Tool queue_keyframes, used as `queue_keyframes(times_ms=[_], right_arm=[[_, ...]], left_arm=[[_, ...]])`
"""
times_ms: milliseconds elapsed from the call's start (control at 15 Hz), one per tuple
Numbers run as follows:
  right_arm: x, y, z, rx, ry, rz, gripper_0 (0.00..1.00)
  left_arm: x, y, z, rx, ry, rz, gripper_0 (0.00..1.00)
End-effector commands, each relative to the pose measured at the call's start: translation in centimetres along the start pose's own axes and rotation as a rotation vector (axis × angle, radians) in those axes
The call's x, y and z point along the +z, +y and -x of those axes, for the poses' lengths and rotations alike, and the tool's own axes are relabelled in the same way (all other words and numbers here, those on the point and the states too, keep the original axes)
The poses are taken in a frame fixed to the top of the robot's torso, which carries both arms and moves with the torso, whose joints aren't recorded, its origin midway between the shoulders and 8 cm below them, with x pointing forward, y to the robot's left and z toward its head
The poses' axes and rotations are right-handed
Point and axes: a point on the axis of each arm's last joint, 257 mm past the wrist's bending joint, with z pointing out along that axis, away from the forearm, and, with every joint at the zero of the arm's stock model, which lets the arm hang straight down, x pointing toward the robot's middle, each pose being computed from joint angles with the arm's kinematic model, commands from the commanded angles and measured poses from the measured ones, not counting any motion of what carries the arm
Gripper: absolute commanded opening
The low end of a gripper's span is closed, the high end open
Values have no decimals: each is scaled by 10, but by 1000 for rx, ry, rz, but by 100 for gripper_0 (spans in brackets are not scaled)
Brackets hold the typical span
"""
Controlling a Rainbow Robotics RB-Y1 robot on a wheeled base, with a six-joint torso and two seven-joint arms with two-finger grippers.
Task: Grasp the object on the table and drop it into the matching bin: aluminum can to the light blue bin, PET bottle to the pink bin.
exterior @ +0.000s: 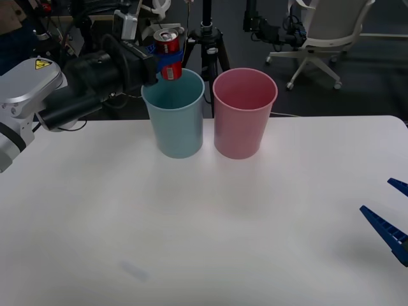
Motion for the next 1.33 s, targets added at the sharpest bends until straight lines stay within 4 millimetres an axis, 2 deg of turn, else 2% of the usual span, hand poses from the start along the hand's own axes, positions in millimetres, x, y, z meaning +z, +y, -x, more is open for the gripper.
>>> queue_keyframes(times_ms=[67,200,267,1067,1333], right_arm=[[0,0,0,0,0,0,100],[0,0,0,0,0,0,100],[0,0,0,0,0,0,100],[0,0,0,0,0,0,100],[0,0,0,0,0,0,100]], left_arm=[[0,1,0,-5,0,3,1],[-1,1,0,1,1,2,91],[0,1,-1,-2,1,1,100],[0,-5,2,-17,-8,-18,100],[-8,-8,6,-24,-14,-56,100]])
